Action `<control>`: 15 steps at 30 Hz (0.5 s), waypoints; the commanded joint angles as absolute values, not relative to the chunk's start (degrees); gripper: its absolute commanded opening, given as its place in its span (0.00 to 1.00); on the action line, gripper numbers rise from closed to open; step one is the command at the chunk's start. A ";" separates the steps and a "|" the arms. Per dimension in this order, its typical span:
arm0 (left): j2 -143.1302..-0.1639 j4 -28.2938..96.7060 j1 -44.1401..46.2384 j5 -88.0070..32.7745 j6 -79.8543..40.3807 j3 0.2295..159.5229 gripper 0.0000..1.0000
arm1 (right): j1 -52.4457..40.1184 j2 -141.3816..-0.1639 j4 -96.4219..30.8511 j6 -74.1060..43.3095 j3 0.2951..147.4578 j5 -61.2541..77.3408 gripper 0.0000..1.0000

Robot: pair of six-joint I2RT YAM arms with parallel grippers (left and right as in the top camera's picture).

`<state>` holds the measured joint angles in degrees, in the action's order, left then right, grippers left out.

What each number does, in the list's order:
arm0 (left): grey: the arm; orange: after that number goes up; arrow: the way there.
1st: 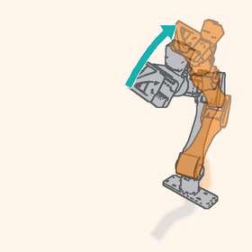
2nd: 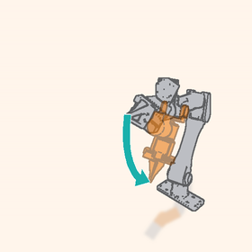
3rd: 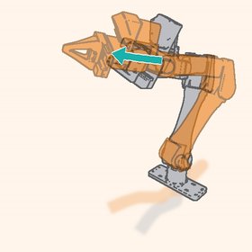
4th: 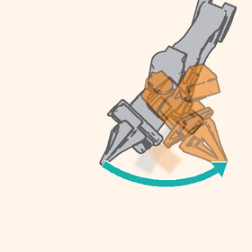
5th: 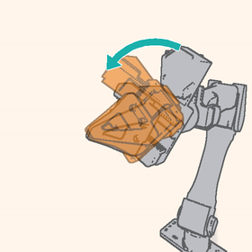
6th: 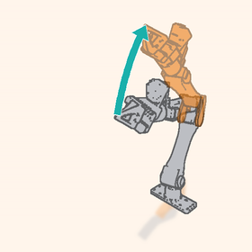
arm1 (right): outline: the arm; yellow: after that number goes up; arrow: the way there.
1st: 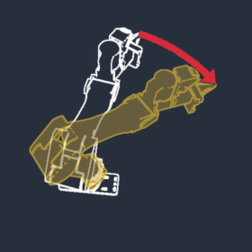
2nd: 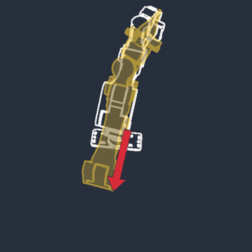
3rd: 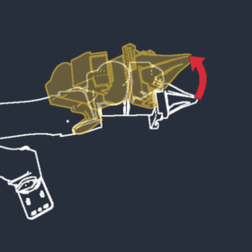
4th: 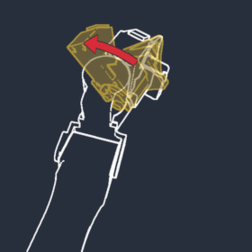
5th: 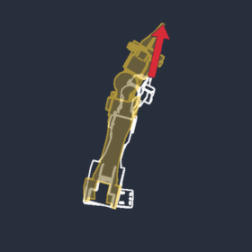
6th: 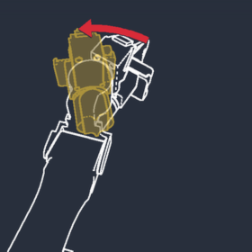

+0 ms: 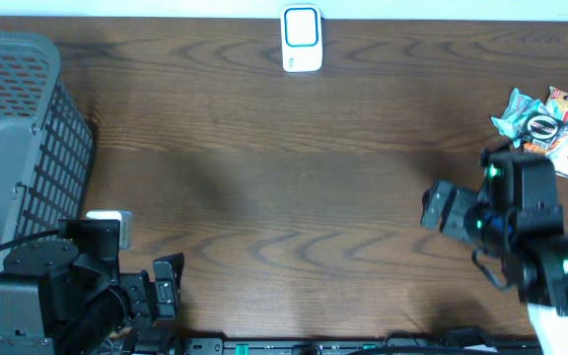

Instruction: Scan the item barcode

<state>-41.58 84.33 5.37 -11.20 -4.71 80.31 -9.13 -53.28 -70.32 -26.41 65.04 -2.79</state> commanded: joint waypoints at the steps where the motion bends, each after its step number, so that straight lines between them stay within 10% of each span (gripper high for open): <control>1: -41.69 84.40 5.39 -10.63 -5.02 80.47 0.98 | -10.33 -47.07 -69.58 -27.62 62.48 -3.03 0.99; 15: -41.69 84.40 5.39 -10.63 -5.02 80.47 0.98 | -10.33 -40.40 -70.08 -28.69 61.43 4.45 0.99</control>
